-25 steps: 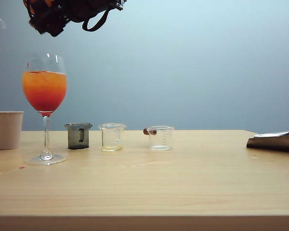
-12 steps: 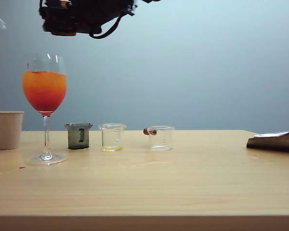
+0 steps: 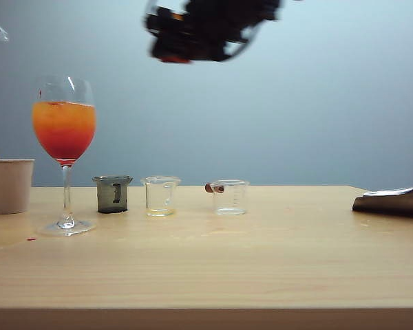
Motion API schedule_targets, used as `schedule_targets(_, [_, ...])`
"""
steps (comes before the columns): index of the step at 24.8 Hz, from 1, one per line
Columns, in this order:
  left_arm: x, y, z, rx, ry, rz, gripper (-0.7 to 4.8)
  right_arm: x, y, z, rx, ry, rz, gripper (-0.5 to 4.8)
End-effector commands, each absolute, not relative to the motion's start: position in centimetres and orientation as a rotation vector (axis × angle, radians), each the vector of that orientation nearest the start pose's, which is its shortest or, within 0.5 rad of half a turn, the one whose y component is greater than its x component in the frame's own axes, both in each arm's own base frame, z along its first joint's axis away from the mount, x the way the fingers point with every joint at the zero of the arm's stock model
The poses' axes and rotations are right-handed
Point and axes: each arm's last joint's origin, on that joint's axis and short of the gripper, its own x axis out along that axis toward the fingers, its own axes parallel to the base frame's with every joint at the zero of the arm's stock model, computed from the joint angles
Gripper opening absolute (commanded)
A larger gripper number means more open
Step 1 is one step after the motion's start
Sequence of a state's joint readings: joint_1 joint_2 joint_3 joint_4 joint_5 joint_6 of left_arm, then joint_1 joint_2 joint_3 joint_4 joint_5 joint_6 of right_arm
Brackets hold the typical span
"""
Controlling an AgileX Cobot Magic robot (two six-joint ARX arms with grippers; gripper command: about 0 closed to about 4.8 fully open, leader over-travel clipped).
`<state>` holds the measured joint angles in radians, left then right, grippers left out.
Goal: Pick up the fourth measuring cup from the left, pour the grenadine inside into the goblet, and finally put the measuring cup back in its original place.
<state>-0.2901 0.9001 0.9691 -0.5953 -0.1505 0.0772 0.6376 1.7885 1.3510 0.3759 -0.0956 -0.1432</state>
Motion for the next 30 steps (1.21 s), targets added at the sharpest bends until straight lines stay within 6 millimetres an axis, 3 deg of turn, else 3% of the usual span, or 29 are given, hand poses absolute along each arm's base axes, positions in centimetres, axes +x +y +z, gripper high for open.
schedule_targets(1, [17.3,-4.7,34.1,0.189,0.495,-0.152,-0.05,32.4,22.2,30.7,-0.125,-0.016,0.610,1.07])
schedule_targets(8, [17.3,-4.7,34.1,0.189,0.495,-0.152,-0.04,30.1,16.0,27.0,-0.096,0.094,0.402,1.07])
schedule_targets(15, [17.3,-4.7,34.1,0.189,0.495,-0.152,-0.04,29.3,13.4,21.1,-0.032,0.116,0.241,1.07])
schedule_targets(22, [17.3,-4.7,34.1,0.189,0.496,-0.152,-0.05,32.6,14.0,16.0,-0.022,0.080,0.159,1.07])
schedule_targets(30, [17.3,-4.7,34.1,0.189,0.495,-0.152,-0.05,36.8,13.8,13.3,-0.025,0.117,0.106,1.07])
